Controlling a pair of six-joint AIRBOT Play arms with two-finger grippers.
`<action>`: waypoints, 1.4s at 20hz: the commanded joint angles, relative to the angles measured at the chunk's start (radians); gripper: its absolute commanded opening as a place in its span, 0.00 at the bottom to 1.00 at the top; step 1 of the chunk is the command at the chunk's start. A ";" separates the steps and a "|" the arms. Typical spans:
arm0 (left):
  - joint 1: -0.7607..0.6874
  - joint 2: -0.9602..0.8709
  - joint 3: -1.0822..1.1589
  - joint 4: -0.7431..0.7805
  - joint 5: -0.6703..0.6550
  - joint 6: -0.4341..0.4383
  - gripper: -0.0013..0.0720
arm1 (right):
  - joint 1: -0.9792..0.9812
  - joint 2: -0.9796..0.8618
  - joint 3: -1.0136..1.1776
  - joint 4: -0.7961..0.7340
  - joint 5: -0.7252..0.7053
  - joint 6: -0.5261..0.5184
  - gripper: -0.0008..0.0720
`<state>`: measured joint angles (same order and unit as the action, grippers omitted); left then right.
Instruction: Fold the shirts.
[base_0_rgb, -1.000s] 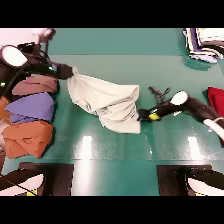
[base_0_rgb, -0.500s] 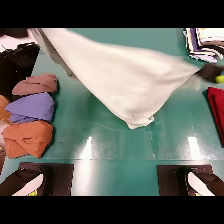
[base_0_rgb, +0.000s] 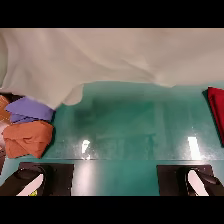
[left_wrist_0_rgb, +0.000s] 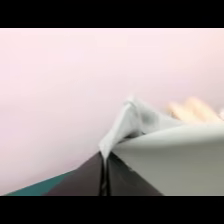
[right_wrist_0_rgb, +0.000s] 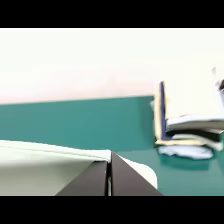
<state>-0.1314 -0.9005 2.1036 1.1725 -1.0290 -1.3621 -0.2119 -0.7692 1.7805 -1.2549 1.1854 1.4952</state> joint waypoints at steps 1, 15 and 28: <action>0.001 0.004 0.062 -0.045 -0.007 0.000 0.05 | -0.095 -0.030 0.166 -0.004 0.076 -0.024 0.03; 0.001 -0.344 -0.694 0.118 0.072 -0.104 0.05 | 0.083 -0.585 -0.147 0.113 0.183 -0.045 0.03; 0.169 -0.534 -0.640 0.177 -0.236 -0.119 0.74 | 0.196 -0.856 0.007 0.111 0.132 -0.092 0.61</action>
<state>-0.0227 -1.4673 1.4673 1.3510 -1.0084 -1.4960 -0.0101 -1.6413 1.7927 -1.1458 1.2472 1.4063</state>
